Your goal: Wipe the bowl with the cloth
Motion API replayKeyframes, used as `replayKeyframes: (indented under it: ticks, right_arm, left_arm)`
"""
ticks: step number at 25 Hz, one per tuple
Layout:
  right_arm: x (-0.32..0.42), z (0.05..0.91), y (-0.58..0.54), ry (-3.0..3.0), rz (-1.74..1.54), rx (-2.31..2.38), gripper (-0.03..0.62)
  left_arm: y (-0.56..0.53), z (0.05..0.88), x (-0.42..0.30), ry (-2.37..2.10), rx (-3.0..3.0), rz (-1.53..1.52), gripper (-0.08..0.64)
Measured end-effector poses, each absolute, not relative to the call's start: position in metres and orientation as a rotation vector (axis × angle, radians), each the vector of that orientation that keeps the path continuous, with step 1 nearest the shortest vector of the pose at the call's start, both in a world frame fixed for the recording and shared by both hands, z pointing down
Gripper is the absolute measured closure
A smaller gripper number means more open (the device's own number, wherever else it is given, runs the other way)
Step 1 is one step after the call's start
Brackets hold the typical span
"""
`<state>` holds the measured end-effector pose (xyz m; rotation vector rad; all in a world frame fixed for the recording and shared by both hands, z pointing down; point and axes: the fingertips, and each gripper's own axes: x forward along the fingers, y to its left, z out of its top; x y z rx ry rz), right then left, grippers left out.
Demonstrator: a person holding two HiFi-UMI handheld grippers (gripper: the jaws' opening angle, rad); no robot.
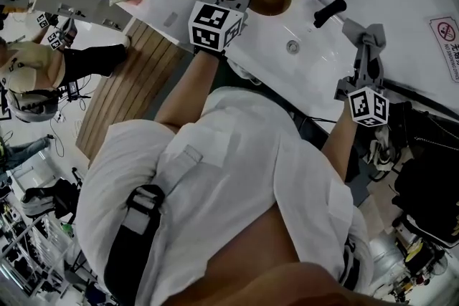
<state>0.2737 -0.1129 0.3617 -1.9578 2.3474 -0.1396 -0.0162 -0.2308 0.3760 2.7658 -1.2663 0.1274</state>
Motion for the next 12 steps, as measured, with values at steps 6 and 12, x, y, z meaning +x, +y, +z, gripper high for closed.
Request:
replayKeyframes:
  ticks: [6, 12]
  right_arm:
    - [0.270, 0.358, -0.112, 2.389, -0.108, -1.962, 0.551]
    - [0.267, 0.351, -0.112, 2.409, -0.053, -1.971, 0.551]
  left_arm:
    - [-0.226, 0.373, -0.011, -1.238, 2.800, 0.122, 0.543]
    - [-0.223, 0.365, -0.007, -1.227, 2.829, 0.085, 0.543]
